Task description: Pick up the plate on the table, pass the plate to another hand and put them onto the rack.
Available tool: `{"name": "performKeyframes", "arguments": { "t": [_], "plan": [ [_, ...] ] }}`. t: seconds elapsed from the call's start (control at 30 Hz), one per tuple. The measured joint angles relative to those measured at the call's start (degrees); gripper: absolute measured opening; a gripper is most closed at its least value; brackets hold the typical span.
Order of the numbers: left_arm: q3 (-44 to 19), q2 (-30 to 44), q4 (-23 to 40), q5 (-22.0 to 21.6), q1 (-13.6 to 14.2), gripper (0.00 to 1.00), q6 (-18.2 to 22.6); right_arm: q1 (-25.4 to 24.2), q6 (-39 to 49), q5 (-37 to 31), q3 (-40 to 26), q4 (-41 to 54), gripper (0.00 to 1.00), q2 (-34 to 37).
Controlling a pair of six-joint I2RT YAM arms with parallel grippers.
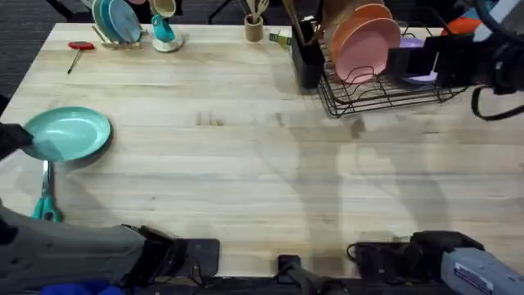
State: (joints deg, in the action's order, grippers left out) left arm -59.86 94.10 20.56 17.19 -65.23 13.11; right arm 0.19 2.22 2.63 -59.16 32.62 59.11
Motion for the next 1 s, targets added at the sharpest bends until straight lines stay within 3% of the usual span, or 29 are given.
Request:
{"name": "performKeyframes", "arguments": {
  "t": [0.07, 0.27, 0.5, 0.77, 0.8, 1.0],
  "plan": [
    [0.00, -3.62, -0.09, 3.77, 0.00, 0.041, 0.01, 0.00, 0.51, -0.02, 0.00, 0.00, 0.994, 0.00],
    [0.00, -6.31, 0.63, 9.70, 0.00, 0.041, 0.03, 0.00, 1.43, 0.00, 0.00, -0.09, 0.994, 0.00],
    [0.00, -9.66, 3.23, 11.83, 2.11, 0.040, 0.10, 0.00, 1.90, 0.00, 0.00, -0.42, 0.994, -0.02],
    [0.00, -15.17, 6.21, 8.49, 10.82, 0.040, 0.16, 0.00, 2.10, 0.00, 0.00, -0.52, 0.994, -0.01],
    [0.00, -16.93, 6.75, 7.81, 14.72, 0.040, 0.15, 0.00, 2.12, 0.00, 0.00, -0.52, 0.994, 0.00],
    [0.00, -20.04, 8.50, 7.19, 22.78, 0.040, 0.16, 0.07, 2.10, 0.00, 0.00, -0.55, 0.994, 0.00]
  ]
}}
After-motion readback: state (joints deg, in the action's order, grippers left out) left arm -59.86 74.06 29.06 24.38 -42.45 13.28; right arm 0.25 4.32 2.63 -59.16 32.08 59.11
